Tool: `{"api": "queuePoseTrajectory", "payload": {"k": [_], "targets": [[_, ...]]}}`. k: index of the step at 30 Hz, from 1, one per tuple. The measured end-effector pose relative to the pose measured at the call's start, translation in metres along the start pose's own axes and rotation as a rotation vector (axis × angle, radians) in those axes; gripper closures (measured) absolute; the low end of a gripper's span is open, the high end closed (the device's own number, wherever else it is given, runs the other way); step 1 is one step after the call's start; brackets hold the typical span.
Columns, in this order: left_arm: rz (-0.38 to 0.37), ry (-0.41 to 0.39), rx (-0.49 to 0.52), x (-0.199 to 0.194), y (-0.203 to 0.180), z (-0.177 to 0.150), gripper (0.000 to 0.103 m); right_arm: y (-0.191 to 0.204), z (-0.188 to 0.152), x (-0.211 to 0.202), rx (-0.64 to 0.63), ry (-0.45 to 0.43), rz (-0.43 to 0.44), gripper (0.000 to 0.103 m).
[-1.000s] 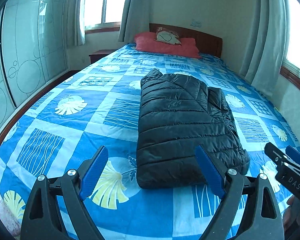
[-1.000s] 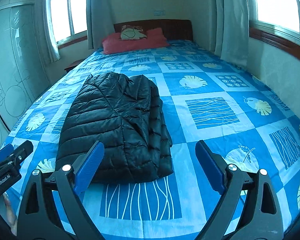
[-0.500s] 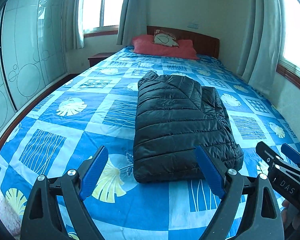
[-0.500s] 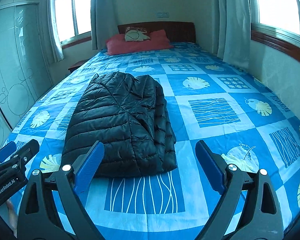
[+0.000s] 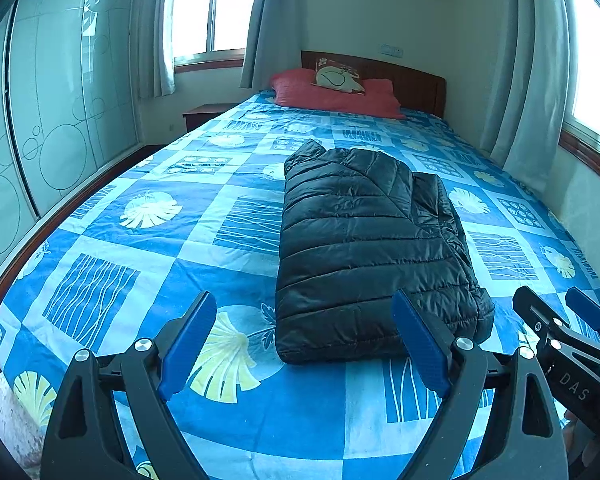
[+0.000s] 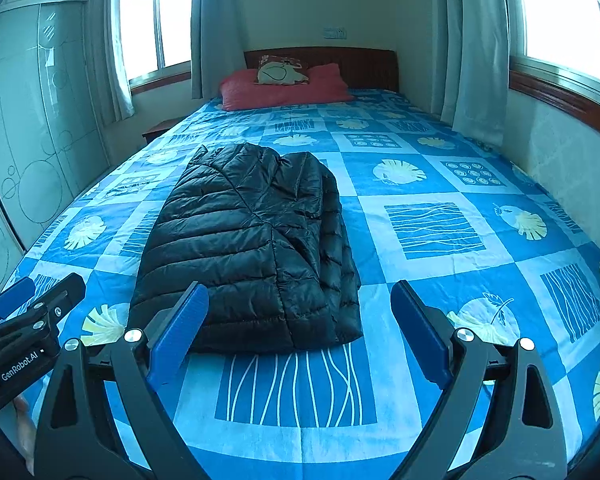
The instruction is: Fold large clothes
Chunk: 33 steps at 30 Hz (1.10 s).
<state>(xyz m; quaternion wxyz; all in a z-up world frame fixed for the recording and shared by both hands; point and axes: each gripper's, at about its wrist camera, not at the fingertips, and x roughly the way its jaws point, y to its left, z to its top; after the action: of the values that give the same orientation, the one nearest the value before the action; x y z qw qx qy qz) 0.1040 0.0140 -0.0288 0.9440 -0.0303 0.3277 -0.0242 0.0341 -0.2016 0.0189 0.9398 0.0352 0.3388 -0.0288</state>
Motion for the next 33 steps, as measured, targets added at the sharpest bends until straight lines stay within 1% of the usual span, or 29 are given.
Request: {"api": "queuePoseTrajectory", "payload": {"k": [22, 33], "targets": [[0.004, -0.001, -0.012, -0.0009, 0.0008, -0.0011, 0.015, 0.0024, -0.0024, 0.0013, -0.003, 0.003, 0.006, 0.011], [0.007, -0.026, -0.003, -0.0074, -0.0038, 0.0002, 0.015, 0.0016, -0.0025, 0.0014, -0.003, 0.002, 0.005, 0.011]]}}
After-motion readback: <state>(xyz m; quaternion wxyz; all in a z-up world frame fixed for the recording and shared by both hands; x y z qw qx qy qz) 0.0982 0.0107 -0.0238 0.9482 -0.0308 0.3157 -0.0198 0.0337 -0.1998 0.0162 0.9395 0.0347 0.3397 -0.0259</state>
